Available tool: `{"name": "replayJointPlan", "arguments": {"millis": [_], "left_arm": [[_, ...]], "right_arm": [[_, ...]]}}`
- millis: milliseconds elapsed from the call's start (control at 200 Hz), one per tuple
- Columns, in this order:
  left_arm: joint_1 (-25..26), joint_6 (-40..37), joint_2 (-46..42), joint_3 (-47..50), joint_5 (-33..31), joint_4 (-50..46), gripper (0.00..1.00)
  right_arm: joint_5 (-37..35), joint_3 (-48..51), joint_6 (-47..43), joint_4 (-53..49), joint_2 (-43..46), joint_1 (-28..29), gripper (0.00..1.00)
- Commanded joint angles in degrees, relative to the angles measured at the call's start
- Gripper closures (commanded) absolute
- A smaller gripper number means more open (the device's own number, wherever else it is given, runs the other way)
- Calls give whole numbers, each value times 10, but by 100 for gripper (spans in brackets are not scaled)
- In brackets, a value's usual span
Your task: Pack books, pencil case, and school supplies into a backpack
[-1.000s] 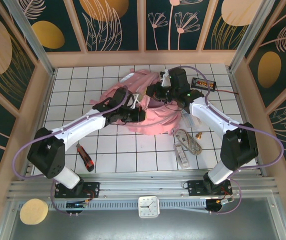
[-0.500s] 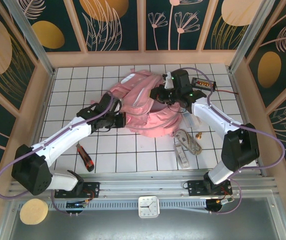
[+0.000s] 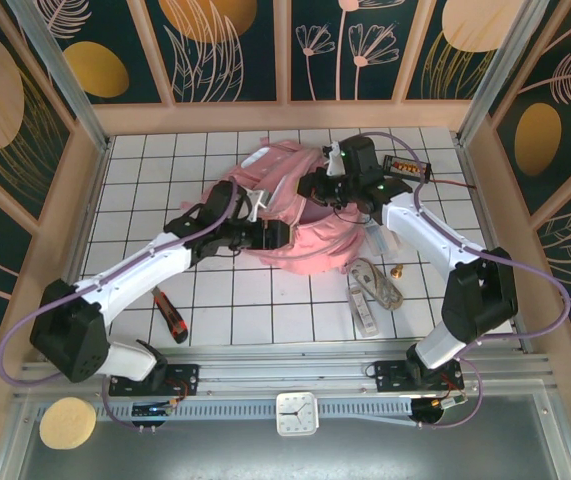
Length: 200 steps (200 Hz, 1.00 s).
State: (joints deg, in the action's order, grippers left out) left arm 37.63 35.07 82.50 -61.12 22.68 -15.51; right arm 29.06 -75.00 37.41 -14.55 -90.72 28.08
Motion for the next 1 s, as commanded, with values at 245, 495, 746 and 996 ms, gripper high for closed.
{"name": "replayJointPlan", "arguments": {"millis": [245, 495, 746, 996], "left_arm": [[39, 56, 54, -97, -107, -125, 40], [49, 52, 91, -139, -170, -203, 44], [49, 43, 89, -112, -208, -207, 62], [60, 55, 104, -98, -241, -191, 70]], "right_arm": [[-70, -45, 79, 89, 7, 66, 100], [-87, -74, 83, 84, -5, 88, 100], [-88, -82, 96, 95, -6, 99, 100], [-103, -75, 126, 114, 11, 98, 100]]}}
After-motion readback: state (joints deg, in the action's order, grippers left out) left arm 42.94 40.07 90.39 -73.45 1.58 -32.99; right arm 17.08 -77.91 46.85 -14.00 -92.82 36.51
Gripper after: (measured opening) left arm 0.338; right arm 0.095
